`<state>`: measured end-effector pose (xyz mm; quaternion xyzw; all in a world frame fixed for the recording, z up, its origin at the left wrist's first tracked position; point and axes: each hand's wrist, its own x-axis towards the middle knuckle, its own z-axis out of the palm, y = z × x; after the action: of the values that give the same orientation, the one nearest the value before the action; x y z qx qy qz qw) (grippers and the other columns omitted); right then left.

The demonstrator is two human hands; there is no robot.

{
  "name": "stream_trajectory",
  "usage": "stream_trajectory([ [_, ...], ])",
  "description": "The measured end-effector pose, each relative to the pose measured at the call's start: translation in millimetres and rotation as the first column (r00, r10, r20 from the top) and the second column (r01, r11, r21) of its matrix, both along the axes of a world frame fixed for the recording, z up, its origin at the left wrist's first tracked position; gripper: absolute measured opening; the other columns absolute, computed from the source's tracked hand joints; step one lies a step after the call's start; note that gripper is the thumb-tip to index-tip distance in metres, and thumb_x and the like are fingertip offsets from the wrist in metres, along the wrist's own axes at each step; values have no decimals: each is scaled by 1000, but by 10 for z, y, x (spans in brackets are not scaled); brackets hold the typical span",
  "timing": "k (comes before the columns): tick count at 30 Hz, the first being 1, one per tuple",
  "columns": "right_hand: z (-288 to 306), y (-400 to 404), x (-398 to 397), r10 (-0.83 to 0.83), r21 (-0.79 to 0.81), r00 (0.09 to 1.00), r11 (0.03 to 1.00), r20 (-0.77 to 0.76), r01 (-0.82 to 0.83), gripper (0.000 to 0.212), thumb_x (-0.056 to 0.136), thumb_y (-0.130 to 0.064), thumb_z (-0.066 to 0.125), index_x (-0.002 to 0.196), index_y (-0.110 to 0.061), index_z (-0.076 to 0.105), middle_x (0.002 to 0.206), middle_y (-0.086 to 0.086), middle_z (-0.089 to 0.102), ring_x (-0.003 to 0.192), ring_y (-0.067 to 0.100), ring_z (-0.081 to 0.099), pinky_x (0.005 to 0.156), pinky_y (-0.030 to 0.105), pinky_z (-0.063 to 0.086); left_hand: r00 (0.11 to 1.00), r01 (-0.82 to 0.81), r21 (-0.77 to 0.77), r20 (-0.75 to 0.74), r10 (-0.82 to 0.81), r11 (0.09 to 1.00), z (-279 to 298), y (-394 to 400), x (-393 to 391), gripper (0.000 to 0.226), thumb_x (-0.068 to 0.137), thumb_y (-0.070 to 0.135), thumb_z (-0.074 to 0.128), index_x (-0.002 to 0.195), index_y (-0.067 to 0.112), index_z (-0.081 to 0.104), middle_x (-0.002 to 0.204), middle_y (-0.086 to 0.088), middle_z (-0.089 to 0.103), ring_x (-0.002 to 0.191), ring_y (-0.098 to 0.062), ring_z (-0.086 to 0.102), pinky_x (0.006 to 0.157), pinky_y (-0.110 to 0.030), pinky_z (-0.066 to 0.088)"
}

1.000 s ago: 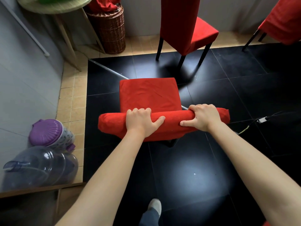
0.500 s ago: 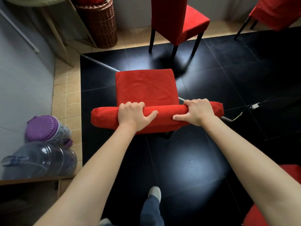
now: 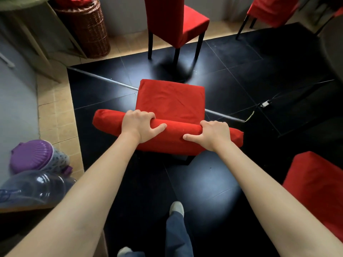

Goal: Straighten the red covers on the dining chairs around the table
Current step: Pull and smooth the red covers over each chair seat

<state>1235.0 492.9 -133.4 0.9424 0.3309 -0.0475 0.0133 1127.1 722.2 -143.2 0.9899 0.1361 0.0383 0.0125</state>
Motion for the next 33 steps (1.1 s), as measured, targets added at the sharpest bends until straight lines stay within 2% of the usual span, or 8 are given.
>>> stream_trajectory([
  [8,30,-13,-575,-149,10,988,989,-46,149,82,46,-99,12,65,-24,37,72,-2,55,83,27,60,71,38,31,994,107,-16,0,-107,994,41,87,-225,79,69,77,18,98,24,68,93,-6,71,90,-28,62,82,-36,37],
  [11,5,15,-762,-201,18,979,979,-18,201,90,45,-99,9,72,-22,45,77,0,61,84,27,61,71,38,31,986,167,-6,-7,-167,986,55,152,-255,86,65,78,11,100,24,68,96,-5,71,93,-28,62,83,-35,37],
  [16,-6,65,-934,-284,27,959,958,2,284,93,47,-100,8,76,-21,48,73,-1,59,82,27,61,70,38,30,966,255,-8,-40,-255,967,52,261,-184,65,81,74,36,103,22,67,96,-8,71,93,-30,62,84,-37,39],
  [19,-2,54,-963,-328,29,945,944,-2,328,92,49,-100,9,75,-21,48,62,-6,44,79,26,60,69,37,30,955,295,-3,-22,-295,955,53,260,-116,61,83,72,42,104,20,67,95,-10,71,92,-31,63,83,-37,38],
  [21,-10,33,-942,-341,35,940,940,10,340,92,50,-100,8,76,-22,49,66,-4,51,79,26,60,70,38,31,952,306,13,-30,-305,952,44,253,-67,60,83,72,42,104,21,67,97,-7,71,93,-30,63,83,-36,37],
  [26,-30,29,-895,-332,34,943,943,28,331,98,52,-100,10,89,-23,59,84,0,66,86,27,61,75,40,35,952,300,38,-70,-297,953,53,267,-29,83,69,79,13,102,22,65,99,-2,71,93,-26,63,84,-36,37],
  [30,-22,-16,-804,-315,28,948,949,44,314,98,52,-98,11,92,-23,60,85,1,67,86,27,62,72,38,34,956,286,41,-82,-282,957,58,221,23,66,81,76,32,103,23,65,101,-2,70,93,-26,62,85,-37,36],
  [33,-10,-145,-641,-308,19,950,951,53,308,95,51,-98,11,88,-25,58,83,0,66,84,26,63,71,36,35,962,265,27,-80,-262,964,40,81,137,68,77,77,28,104,26,65,102,-1,70,96,-25,62,86,-37,37],
])
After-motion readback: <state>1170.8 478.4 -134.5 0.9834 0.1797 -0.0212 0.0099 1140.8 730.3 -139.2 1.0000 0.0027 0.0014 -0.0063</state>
